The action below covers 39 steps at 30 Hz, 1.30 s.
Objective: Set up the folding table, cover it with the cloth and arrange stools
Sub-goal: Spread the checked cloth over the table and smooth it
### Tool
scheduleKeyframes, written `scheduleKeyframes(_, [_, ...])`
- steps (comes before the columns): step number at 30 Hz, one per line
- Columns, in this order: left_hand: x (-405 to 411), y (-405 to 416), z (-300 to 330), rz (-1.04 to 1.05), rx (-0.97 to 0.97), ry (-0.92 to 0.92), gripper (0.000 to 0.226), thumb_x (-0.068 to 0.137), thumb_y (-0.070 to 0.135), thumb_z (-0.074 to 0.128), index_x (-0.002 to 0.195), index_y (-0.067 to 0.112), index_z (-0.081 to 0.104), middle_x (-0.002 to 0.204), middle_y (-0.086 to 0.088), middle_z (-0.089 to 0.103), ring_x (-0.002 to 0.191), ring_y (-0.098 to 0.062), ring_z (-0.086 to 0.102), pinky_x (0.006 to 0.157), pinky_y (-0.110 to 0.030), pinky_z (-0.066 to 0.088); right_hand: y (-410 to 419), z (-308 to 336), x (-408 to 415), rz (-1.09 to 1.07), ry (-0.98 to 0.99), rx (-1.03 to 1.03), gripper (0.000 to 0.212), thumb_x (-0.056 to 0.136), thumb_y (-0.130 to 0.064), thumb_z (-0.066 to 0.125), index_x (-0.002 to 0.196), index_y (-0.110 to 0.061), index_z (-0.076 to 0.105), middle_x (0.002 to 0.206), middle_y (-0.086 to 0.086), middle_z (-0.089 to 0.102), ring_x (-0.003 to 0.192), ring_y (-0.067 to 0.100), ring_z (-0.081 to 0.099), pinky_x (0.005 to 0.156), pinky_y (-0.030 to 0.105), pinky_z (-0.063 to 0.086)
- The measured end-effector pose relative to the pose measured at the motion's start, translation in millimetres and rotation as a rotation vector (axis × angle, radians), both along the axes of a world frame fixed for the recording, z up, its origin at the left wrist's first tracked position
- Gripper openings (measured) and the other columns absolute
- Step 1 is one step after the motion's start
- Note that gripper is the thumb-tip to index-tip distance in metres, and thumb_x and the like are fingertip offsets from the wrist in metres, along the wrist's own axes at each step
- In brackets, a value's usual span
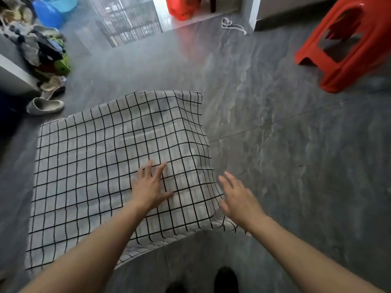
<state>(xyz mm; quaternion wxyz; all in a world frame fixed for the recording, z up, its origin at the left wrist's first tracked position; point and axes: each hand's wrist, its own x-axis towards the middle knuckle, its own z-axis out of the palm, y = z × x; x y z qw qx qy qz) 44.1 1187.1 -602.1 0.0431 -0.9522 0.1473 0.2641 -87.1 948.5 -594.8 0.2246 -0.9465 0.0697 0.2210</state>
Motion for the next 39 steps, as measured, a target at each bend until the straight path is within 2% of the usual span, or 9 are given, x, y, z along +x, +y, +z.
scheduleKeyframes(10, [39.0,-11.5,-9.4,0.091,0.061,0.329,0.144,0.048,0.076,0.077,0.138,0.050,-0.033,0.143,0.001,-0.053,0.134,-0.036,-0.042,0.106,-0.076,0.009,50.8,-18.8,81.7,0.508,-0.022,0.035,0.084,0.091,-0.020,0.057,0.155,-0.023,0.004,0.163,0.004,-0.013,0.150,0.023,-0.008,0.122,0.048,0.008])
scheduleKeyframes(17, [58.4,-22.4,-13.6,0.163,-0.030,0.354,0.150,0.046,0.074,0.078,0.135,0.047,-0.039,0.133,0.001,-0.061,0.124,-0.037,-0.052,0.099,-0.082,-0.001,17.2,-24.5,170.7,0.806,0.042,-0.139,0.110,0.074,-0.061,0.071,0.154,-0.036,-0.001,0.163,0.000,-0.016,0.150,0.021,-0.009,0.116,0.056,-0.005])
scheduleKeyframes(22, [90.0,-44.3,-13.7,0.201,-0.013,0.345,0.144,0.054,0.077,0.072,0.132,0.042,-0.044,0.134,-0.004,-0.060,0.123,-0.040,-0.052,0.099,-0.082,-0.003,0.7,-11.1,251.4,0.859,0.029,-0.239,0.092,0.082,-0.047,0.067,0.153,-0.030,0.010,0.159,-0.001,0.012,0.145,0.025,0.019,0.116,0.054,0.015])
scheduleKeyframes(25, [93.1,-49.0,-12.1,0.224,-0.023,0.372,0.145,0.057,0.070,0.077,0.134,0.042,-0.043,0.134,-0.005,-0.060,0.124,-0.041,-0.051,0.099,-0.081,-0.005,10.9,-0.7,287.2,0.803,-0.055,-0.184,0.058,0.085,-0.031,0.058,0.137,-0.023,0.036,0.136,0.002,0.038,0.127,0.027,0.042,0.100,0.045,0.039])
scheduleKeyframes(28, [89.8,-40.0,-7.2,0.189,-0.088,0.351,0.142,0.060,0.063,0.080,0.139,0.043,-0.036,0.137,-0.001,-0.058,0.128,-0.037,-0.049,0.101,-0.079,-0.007,32.0,7.2,322.8,0.733,-0.161,-0.127,0.039,0.087,-0.024,0.051,0.126,-0.018,0.047,0.126,0.004,0.045,0.117,0.026,0.048,0.090,0.041,0.044])
scheduleKeyframes(31, [82.6,-27.0,-6.5,0.173,-0.182,0.276,0.124,0.066,0.069,0.070,0.146,0.045,-0.022,0.146,0.004,-0.049,0.135,-0.031,-0.043,0.105,-0.074,-0.011,49.4,4.2,373.6,0.554,-0.208,-0.058,0.040,0.092,-0.023,0.050,0.131,-0.016,0.046,0.133,0.008,0.044,0.119,0.027,0.046,0.093,0.044,0.046])
scheduleKeyframes(33, [77.5,-17.9,-5.9,0.173,-0.226,0.070,0.096,0.073,0.071,0.055,0.151,0.039,0.011,0.162,-0.001,-0.011,0.147,-0.028,-0.017,0.109,-0.073,0.009,55.4,-0.5,412.6,0.423,-0.193,-0.009,0.042,0.093,-0.021,0.047,0.134,-0.012,0.045,0.138,0.010,0.043,0.124,0.029,0.043,0.097,0.046,0.043])
scheduleKeyframes(35, [77.2,-8.1,-4.0,0.277,-0.274,-0.030,0.070,0.077,0.066,0.050,0.139,0.034,0.039,0.152,-0.002,0.031,0.143,-0.024,0.020,0.110,-0.061,0.028,58.6,-8.5,451.6,0.373,-0.138,-0.003,0.043,0.096,-0.024,0.046,0.137,-0.011,0.044,0.142,0.011,0.042,0.127,0.030,0.041,0.098,0.046,0.039])
scheduleKeyframes(39, [103.8,9.0,-9.5,0.573,-0.293,-0.168,0.045,0.089,0.050,0.043,0.128,0.028,0.041,0.144,0.000,0.030,0.133,-0.025,0.034,0.111,-0.045,0.023,74.2,-37.0,521.4,0.441,0.150,0.110,0.063,0.093,-0.043,0.055,0.146,-0.014,0.036,0.147,0.011,0.044,0.132,0.029,0.043,0.107,0.041,0.036])
